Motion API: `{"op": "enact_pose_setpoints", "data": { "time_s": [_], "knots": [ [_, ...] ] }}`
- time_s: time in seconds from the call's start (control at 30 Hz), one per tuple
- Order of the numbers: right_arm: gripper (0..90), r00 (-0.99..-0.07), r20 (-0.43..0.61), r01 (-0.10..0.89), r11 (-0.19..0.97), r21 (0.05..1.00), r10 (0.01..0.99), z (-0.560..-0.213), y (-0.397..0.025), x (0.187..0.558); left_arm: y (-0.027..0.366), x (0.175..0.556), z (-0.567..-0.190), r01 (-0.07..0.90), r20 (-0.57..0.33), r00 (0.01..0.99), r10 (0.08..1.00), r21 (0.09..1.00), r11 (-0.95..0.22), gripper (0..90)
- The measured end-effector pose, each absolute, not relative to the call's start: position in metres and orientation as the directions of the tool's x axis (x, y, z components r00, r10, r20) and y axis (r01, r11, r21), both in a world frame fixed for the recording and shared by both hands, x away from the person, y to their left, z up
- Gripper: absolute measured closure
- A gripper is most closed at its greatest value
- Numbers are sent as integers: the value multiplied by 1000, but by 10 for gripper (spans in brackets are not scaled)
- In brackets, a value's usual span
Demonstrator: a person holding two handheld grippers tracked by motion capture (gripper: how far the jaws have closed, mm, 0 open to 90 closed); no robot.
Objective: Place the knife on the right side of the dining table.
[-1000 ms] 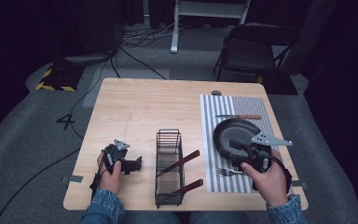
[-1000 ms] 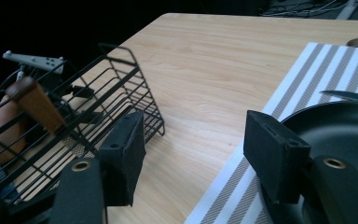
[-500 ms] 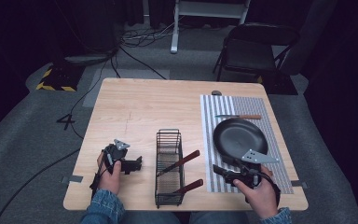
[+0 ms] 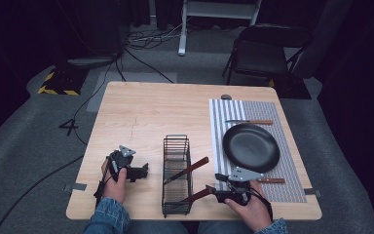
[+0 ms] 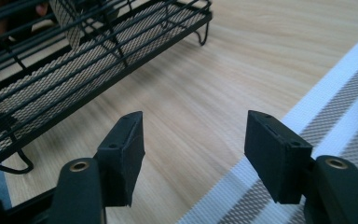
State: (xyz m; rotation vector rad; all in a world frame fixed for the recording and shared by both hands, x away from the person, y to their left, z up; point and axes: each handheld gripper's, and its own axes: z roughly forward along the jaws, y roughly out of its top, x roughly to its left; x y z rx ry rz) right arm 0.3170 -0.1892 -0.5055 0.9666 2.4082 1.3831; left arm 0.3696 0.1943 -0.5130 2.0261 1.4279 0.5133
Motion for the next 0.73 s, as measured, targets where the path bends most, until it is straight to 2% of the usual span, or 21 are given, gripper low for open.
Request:
{"op": "enact_pose_setpoints", "data": {
  "time_s": [0.1,0.3,0.4,0.43,0.47,0.5,0.73],
  "knots": [
    [377,-780,124,443,401,802,614,-510,-181,318,194,370,-513,705,-28,346,938,667,-241,0],
    [365,-783,114,446,425,788,612,-511,-178,319,194,370,-513,705,-28,346,938,667,-241,0],
    [252,-798,47,420,498,759,600,-512,-172,321,194,370,-513,705,-28,346,938,667,-241,0],
    [230,-812,-9,382,544,747,584,-512,-168,319,194,370,-513,705,-28,346,938,667,-240,0],
    [230,-812,-9,382,544,747,584,-512,-168,319,194,370,-513,705,-28,346,938,667,-240,0],
    [172,-808,-23,381,553,741,588,-513,-163,319,194,370,-513,705,-28,346,938,667,-240,0],
    [161,-805,-22,386,552,739,592,-513,-162,319,194,370,-513,705,-28,346,938,667,-240,0]
  ]
}}
